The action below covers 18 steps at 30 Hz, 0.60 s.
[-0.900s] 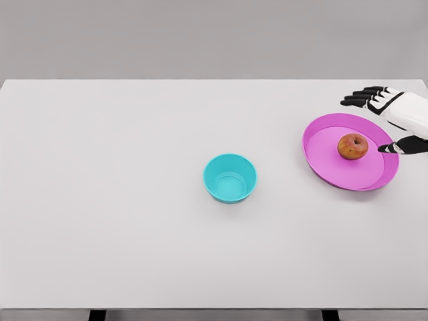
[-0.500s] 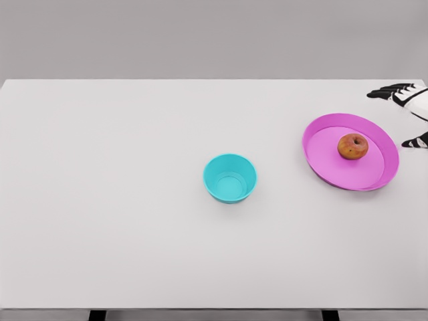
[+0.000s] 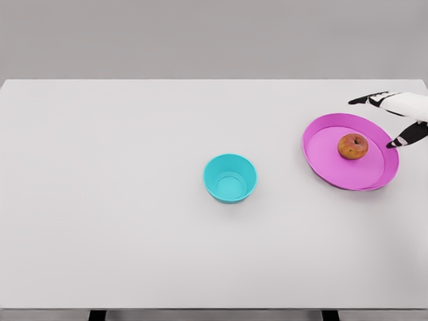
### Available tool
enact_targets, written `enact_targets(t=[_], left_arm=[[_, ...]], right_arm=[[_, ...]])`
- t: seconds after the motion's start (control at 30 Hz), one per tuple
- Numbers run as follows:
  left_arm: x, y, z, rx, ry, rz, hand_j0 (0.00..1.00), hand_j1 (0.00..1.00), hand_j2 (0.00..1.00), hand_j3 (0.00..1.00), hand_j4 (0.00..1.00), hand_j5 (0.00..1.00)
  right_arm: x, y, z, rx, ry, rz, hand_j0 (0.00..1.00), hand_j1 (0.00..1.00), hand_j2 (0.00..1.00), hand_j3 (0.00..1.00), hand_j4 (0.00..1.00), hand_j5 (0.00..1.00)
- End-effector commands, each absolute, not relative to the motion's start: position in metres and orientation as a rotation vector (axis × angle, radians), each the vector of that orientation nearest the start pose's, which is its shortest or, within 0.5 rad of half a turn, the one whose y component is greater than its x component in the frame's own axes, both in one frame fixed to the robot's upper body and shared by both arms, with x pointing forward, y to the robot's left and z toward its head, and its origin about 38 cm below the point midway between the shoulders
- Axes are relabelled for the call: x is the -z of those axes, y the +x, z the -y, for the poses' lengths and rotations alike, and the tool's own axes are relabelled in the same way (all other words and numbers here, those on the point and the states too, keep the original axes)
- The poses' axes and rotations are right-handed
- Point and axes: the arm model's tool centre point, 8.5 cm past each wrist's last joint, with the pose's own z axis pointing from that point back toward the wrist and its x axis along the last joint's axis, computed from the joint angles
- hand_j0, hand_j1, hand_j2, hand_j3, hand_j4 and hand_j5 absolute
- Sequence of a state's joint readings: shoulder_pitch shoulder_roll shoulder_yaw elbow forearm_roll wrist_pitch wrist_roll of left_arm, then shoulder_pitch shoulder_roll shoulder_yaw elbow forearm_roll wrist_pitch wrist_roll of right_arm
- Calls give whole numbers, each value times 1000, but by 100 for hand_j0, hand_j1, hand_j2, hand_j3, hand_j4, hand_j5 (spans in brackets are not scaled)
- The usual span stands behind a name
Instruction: Put the apple from the pink plate into the blue bowl with your right arm
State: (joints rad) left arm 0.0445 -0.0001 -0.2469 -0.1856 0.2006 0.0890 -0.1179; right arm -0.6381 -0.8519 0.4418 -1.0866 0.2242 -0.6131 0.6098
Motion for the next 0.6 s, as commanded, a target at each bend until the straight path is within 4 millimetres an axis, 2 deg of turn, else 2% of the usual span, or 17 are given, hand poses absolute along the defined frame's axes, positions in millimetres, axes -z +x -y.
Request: enact_targets(t=[0.0,0.57], left_arm=[[264,24,-246,51,-71,43,100,100,100,100,100,100],[264,23,-246,51,-71,41,100,100,100,100,100,100]], right_arm=[[-192,458,427,-1664,-371,1255,100,100,100,100,100,100],[-165,463,410,-1681,-303,1217,100,100,100,100,100,100]])
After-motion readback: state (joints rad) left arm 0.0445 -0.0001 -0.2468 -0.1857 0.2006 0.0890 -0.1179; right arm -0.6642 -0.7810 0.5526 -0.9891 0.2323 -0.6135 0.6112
